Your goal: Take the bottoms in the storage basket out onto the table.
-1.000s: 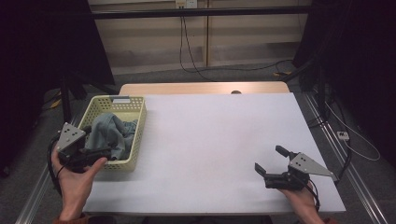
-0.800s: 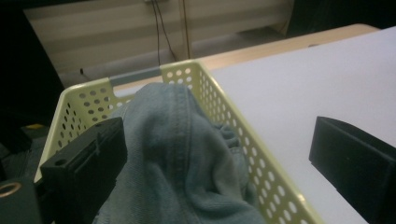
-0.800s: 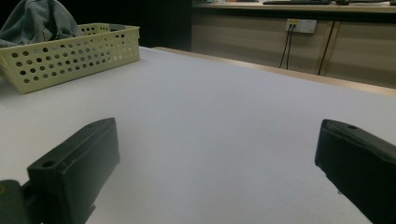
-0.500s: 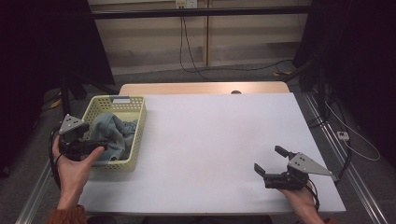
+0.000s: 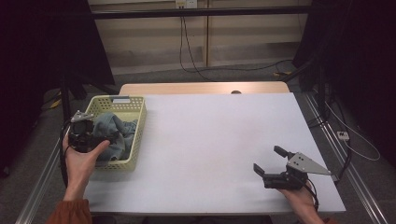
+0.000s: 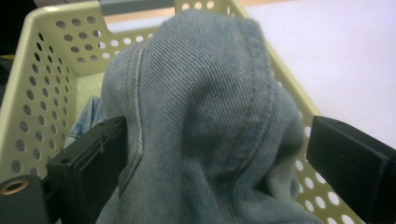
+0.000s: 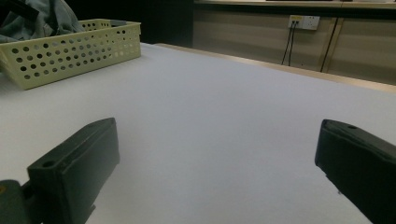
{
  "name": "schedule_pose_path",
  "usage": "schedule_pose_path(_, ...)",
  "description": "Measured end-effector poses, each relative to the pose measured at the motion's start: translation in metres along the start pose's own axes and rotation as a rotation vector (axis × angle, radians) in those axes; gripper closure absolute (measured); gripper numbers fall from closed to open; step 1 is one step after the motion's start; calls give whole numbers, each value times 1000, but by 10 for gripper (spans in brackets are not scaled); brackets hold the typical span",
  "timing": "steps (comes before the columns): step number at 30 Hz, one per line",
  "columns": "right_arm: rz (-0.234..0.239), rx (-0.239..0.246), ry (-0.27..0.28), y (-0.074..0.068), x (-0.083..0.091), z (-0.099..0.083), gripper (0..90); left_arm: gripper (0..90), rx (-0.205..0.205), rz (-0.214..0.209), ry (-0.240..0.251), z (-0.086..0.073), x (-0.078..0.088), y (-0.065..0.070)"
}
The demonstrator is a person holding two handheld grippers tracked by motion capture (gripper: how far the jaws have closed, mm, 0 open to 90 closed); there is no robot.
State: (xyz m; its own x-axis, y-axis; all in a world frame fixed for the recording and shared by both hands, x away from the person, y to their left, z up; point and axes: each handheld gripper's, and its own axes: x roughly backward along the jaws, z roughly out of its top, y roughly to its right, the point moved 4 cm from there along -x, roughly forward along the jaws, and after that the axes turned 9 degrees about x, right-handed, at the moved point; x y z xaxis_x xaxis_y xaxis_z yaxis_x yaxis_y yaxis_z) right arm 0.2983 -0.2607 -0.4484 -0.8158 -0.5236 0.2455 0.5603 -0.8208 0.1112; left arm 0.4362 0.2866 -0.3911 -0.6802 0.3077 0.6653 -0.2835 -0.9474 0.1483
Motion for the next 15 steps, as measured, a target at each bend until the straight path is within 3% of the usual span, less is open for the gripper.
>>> schedule_pose_path(9, 0, 2, 1, 0, 0, 0, 0, 53, -35, 22, -98, -1, -18, 10)
schedule_pose_path(12, 2, 0, 2, 0, 0, 0, 0, 74, -73, 49, -138, -2, -23, 13)
schedule_pose_path(15, 1, -1, 2, 0, 0, 0, 0, 89, -74, 47, -160, -1, -28, 12)
